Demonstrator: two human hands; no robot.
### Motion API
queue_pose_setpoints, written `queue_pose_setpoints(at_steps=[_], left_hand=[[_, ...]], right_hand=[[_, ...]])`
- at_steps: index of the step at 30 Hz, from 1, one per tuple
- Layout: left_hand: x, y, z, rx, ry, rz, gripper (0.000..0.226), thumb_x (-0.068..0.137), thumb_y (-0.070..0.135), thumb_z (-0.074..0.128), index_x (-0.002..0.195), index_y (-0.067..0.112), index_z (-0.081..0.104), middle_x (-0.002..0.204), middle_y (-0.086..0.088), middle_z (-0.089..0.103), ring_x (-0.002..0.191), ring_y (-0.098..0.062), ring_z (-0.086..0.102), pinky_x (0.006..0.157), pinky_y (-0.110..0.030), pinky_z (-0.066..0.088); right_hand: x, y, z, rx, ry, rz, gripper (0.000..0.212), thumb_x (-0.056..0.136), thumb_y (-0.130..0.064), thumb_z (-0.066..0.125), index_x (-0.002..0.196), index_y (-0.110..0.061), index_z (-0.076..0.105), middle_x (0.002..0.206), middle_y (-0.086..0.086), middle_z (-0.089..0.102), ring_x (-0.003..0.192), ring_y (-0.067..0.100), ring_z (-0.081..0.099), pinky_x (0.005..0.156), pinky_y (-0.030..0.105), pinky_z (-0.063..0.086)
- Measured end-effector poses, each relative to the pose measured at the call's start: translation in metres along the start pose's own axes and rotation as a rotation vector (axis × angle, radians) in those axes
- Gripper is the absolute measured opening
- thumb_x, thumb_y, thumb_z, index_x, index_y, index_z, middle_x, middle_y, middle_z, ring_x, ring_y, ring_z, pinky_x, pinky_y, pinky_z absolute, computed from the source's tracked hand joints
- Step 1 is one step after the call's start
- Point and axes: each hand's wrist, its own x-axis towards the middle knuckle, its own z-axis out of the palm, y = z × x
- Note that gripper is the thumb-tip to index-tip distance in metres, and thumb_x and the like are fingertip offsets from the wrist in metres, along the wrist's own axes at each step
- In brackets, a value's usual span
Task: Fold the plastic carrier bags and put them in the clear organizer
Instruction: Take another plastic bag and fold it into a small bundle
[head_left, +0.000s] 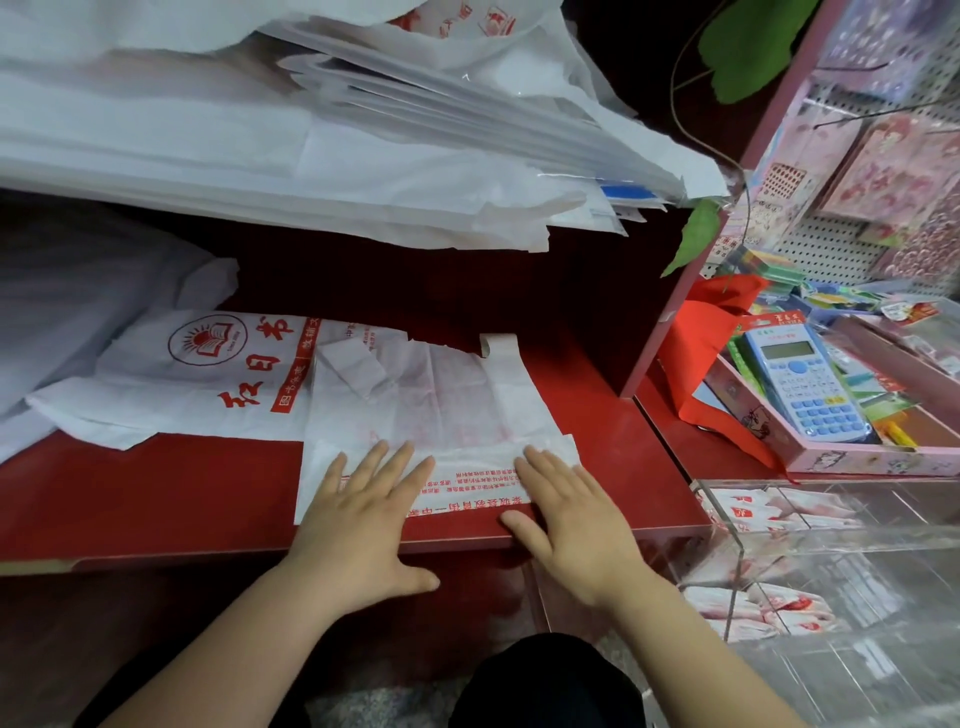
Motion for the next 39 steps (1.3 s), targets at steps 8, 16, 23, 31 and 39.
queue_pose_setpoints(at_steps=[8,16,23,31,39], left_hand=[[-0.04,-0.053,0.009,0.049,0.321,0.106,0.112,0.037,0.045,0.091,0.133,0.019,0.039,0.127,-0.009,0.058,0.119,-0.016,0.044,0.094,-0.029,0.028],[-0.05,-0.026,0.021,-0.097,0.631,0.098,0.064,0.017,0.008,0.091,0.078,0.008,0.074,0.071,-0.002,0.066,0.072,-0.017,0.04,0.055,-0.025,0.048],[-0.04,0.029,0.028,-0.148,0.778,0.236,0.025,0.054,0.019,0.059,0.075,0.016,0.072,0.069,0.004,0.064,0.076,-0.016,0.041,0.068,-0.026,0.032],[-0.034,-0.017,0.018,-0.138,0.549,0.177,0.07,0.017,0.008,0.091,0.084,0.021,0.075,0.088,0.004,0.072,0.089,-0.014,0.067,0.097,-0.029,0.027],[-0.048,-0.064,-0.041,-0.68,0.303,-0.158,0.018,0.076,0.018,0.074,0.062,0.029,0.069,0.067,0.006,0.068,0.075,-0.013,0.061,0.073,-0.025,0.041]], right_hand=[[0.001,0.021,-0.019,-0.063,-0.062,0.199,0.118,0.049,-0.078,-0.023,0.147,-0.024,0.014,0.155,-0.006,0.007,0.143,0.011,0.002,0.112,0.03,-0.01],[-0.017,-0.051,0.017,-0.012,0.56,-0.198,0.057,0.067,-0.035,0.044,0.121,-0.017,0.044,0.126,0.011,0.057,0.118,0.023,0.041,0.107,0.041,0.012],[-0.017,-0.051,0.029,0.193,0.598,-0.246,0.022,0.069,-0.028,0.051,0.08,-0.021,0.068,0.087,-0.005,0.072,0.085,0.011,0.059,0.077,0.023,0.034],[-0.03,0.009,0.013,0.59,0.296,-0.175,0.043,0.071,-0.039,0.055,0.113,-0.032,0.053,0.104,-0.056,0.042,0.114,-0.025,0.037,0.11,0.016,0.015],[-0.029,0.013,-0.009,0.844,0.145,0.12,0.041,0.087,-0.048,0.051,0.069,-0.015,0.068,0.07,-0.014,0.068,0.088,-0.008,0.058,0.095,0.001,0.022]])
